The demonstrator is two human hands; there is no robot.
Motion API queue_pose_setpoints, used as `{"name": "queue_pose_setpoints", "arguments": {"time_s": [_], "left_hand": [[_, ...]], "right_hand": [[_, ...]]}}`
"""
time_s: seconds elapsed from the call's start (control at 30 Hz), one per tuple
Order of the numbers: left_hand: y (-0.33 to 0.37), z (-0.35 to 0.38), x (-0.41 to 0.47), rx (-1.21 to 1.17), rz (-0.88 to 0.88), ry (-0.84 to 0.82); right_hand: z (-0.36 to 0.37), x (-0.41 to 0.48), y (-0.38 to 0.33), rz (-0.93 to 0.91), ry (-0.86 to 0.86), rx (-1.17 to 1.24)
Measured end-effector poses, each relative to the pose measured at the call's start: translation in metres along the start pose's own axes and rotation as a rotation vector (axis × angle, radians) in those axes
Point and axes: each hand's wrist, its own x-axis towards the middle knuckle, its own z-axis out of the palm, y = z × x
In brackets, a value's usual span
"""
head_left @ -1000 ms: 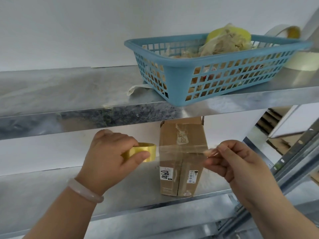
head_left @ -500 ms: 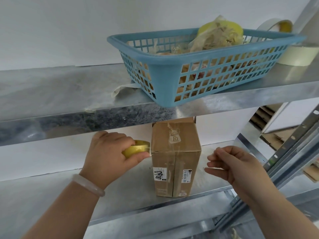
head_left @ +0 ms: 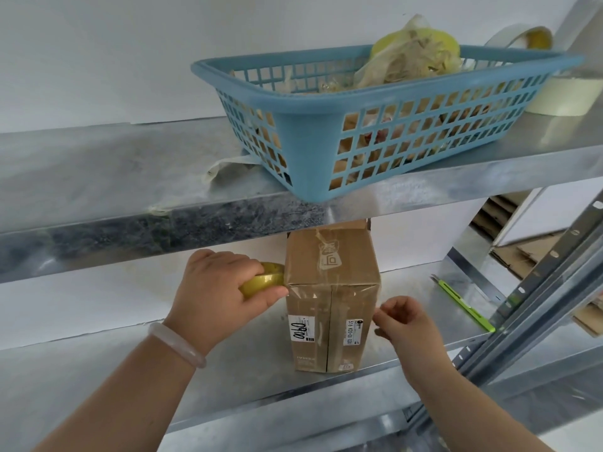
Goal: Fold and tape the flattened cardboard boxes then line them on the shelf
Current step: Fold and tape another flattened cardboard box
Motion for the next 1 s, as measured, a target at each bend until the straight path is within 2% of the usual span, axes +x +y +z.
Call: {"name": "queue_pose_setpoints", "arguments": {"time_s": [0.07, 0.13, 0.2, 0.27, 0.4, 0.57, 0.67, 0.8, 1.0], "left_hand": [[0.0, 0.0, 0.0, -0.001, 0.007, -0.003], [0.001, 0.0, 0.001, -0.005, 0.005, -0.005], [0.002, 0.0, 0.0, -0.01, 0.006, -0.006], [0.001, 0.0, 0.0, -0.02, 0.013, -0.014], [-0.005, -0.003, 0.0, -0.041, 0.033, -0.022], [-0.02, -0.013, -0.01, -0.209, 0.131, -0.085], [-0.02, -0.013, -0.009, -0.072, 0.185, -0.141], [-0.015, -0.016, 0.001, 0.018, 0.079, -0.265], [-0.01, -0.016, 0.012, 0.194, 0.043, -0.579]], "right_hand": [[-0.005, -0.004, -0.004, -0.152, 0.119, -0.219], [-0.006, -0.011, -0.019, -0.497, 0.186, -0.251], [0.0, -0.013, -0.036, -0.921, 0.095, -0.433], [0.009, -0.005, -0.044, -1.178, -0.055, -0.653], [0.02, 0.012, -0.046, -1.244, -0.142, -0.606], [0.019, 0.012, -0.046, -1.247, -0.162, -0.567], [0.018, 0.012, -0.045, -1.244, -0.155, -0.571], [0.018, 0.011, -0.044, -1.247, -0.153, -0.565], [0.018, 0.011, -0.045, -1.245, -0.156, -0.571]]}}
